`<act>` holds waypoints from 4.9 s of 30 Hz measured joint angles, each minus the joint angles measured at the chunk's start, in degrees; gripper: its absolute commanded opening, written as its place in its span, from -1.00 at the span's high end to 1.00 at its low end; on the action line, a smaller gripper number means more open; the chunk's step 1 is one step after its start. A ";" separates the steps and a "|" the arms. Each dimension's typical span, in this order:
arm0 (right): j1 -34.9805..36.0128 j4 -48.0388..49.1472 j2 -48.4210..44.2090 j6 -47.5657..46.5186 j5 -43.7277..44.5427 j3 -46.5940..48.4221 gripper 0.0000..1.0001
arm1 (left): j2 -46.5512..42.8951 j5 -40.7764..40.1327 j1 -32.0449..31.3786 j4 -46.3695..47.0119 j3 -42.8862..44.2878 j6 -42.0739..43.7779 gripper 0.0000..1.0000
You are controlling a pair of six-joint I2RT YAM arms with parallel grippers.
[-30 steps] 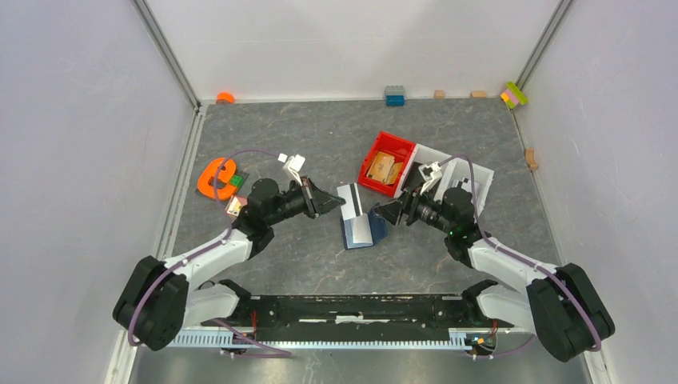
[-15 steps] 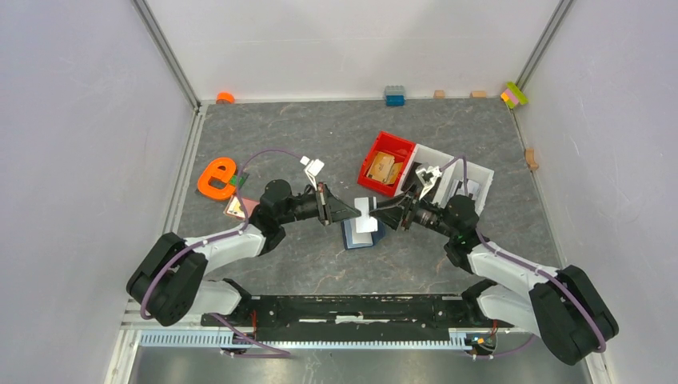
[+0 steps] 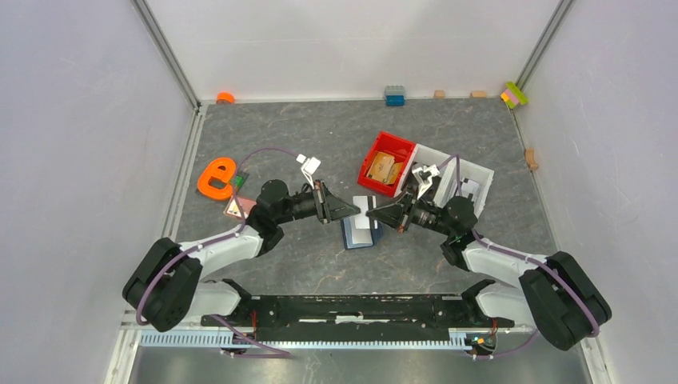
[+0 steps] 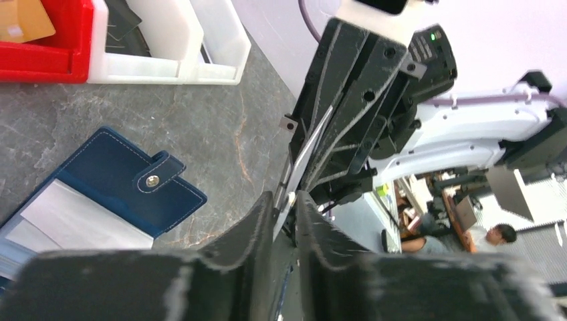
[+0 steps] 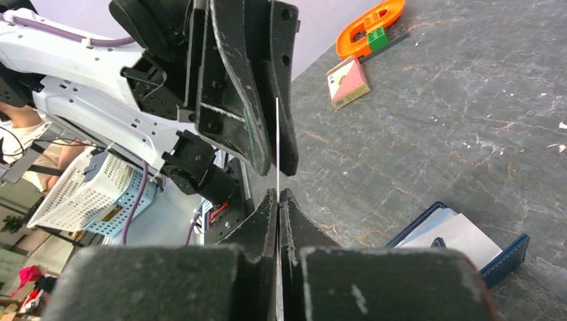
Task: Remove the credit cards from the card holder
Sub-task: Place the credit card in the storage box, then pick up the card holder from the center of the board.
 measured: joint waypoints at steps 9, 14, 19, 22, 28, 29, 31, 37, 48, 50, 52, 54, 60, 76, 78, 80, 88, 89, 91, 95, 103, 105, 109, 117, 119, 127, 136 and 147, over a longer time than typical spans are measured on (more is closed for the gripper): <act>-3.58 -16.50 -4.76 -6.78 5.84 1.25 1.00 | -9.05 -9.57 -0.02 -12.83 0.02 4.61 -0.14; -6.03 -37.59 -13.79 -15.37 25.14 6.19 1.00 | -13.60 -14.47 0.00 -19.28 0.02 7.13 -0.15; -6.10 -48.52 -22.82 -19.15 47.08 7.28 1.00 | -15.89 -16.39 0.00 -21.62 0.02 8.09 -0.15; -6.16 -54.84 -22.62 -20.11 57.66 8.83 1.00 | -16.06 -16.63 -0.02 -22.45 0.02 8.28 -0.14; -9.11 -61.61 -16.96 -20.22 65.53 11.58 1.00 | -16.06 -16.81 -0.02 -22.97 0.02 8.28 -0.14; -10.12 -62.42 -16.00 -20.24 65.83 11.89 1.00 | -16.06 -16.81 -0.02 -22.97 0.02 8.28 -0.14; -12.11 -63.73 -14.91 -20.22 66.12 12.24 1.00 | -16.06 -16.83 -0.02 -22.97 0.02 8.28 -0.14; -21.88 -63.91 -14.49 -20.20 60.98 12.00 1.00 | -16.06 -17.29 -0.02 -22.97 0.02 8.28 -0.14; -33.77 -57.59 -1.40 -19.63 37.86 11.87 0.85 | -16.59 -17.99 -0.02 -23.45 0.02 8.68 -0.14; -34.27 -56.94 0.26 -19.15 35.89 12.35 0.54 | -16.70 -18.21 -0.02 -23.80 0.02 8.70 -0.14; -34.40 -56.68 1.92 -18.43 34.91 13.22 0.00 | -16.70 -18.34 -0.02 -24.02 0.02 8.70 -0.14; -34.58 -56.70 3.15 -17.81 34.62 14.14 -0.12 | -16.68 -18.49 -0.02 -24.09 0.02 8.70 -0.14; -34.71 -55.82 -3.98 -17.33 34.84 12.44 -0.26 | -15.50 -18.86 -0.02 -24.24 0.02 8.70 -0.14; -11.85 -50.47 -14.27 -22.64 22.95 9.77 -0.96 | -6.62 -23.65 0.00 -35.67 5.11 9.51 -0.10; -9.66 -49.96 -13.90 -23.12 22.67 9.77 -0.96 | -6.64 -23.65 -0.02 -35.91 5.16 9.51 -0.10; -6.97 -48.81 -12.98 -23.45 22.53 9.77 -0.96 | -6.69 -23.61 0.00 -35.63 5.16 9.33 -0.10; 7.48 -48.61 -1.73 -24.81 26.71 14.14 -0.96 | -6.73 -25.05 -0.02 -36.59 7.15 7.30 -0.08; 9.44 -49.00 0.00 -24.94 28.13 15.21 -0.96 | -6.73 -25.35 -0.02 -36.54 7.67 7.13 -0.08; 13.51 -50.56 3.82 -25.27 31.41 17.92 -0.96 | -6.78 -26.62 -0.02 -36.11 8.22 7.19 -0.09; 21.18 -55.25 12.37 -25.57 40.92 24.76 -0.96 | -7.39 -30.97 0.00 -36.28 8.13 8.46 -0.09; 30.69 -68.87 25.81 -25.99 61.13 38.56 -0.96 | -11.80 -36.57 0.26 -37.73 6.25 11.58 -0.11; 31.06 -70.53 25.68 -26.01 63.58 38.58 -0.96 | -12.28 -36.94 0.13 -37.73 6.08 11.91 -0.11; 31.04 -73.09 25.68 -26.01 67.54 38.58 -0.96 | -12.37 -37.20 0.11 -37.70 6.05 12.46 -0.11; 28.96 -74.60 27.93 -26.40 64.43 38.71 -0.96 | -12.20 -37.62 0.17 -38.49 5.95 12.92 -0.11; 27.91 -74.27 28.17 -26.40 62.47 38.64 -0.96 | -12.20 -37.75 0.15 -38.77 5.92 12.94 -0.12; 25.18 -72.63 28.61 -26.64 55.82 38.25 -0.71 | -12.20 -37.68 0.11 -38.80 5.92 12.96 -0.11; 25.14 -72.24 29.57 -27.52 52.81 38.29 -0.22 | -12.20 -37.66 0.11 -38.80 5.92 12.98 -0.12; 22.95 -69.29 26.64 -27.71 49.37 35.50 0.38 | -11.30 -37.07 0.11 -38.80 5.92 12.98 -0.12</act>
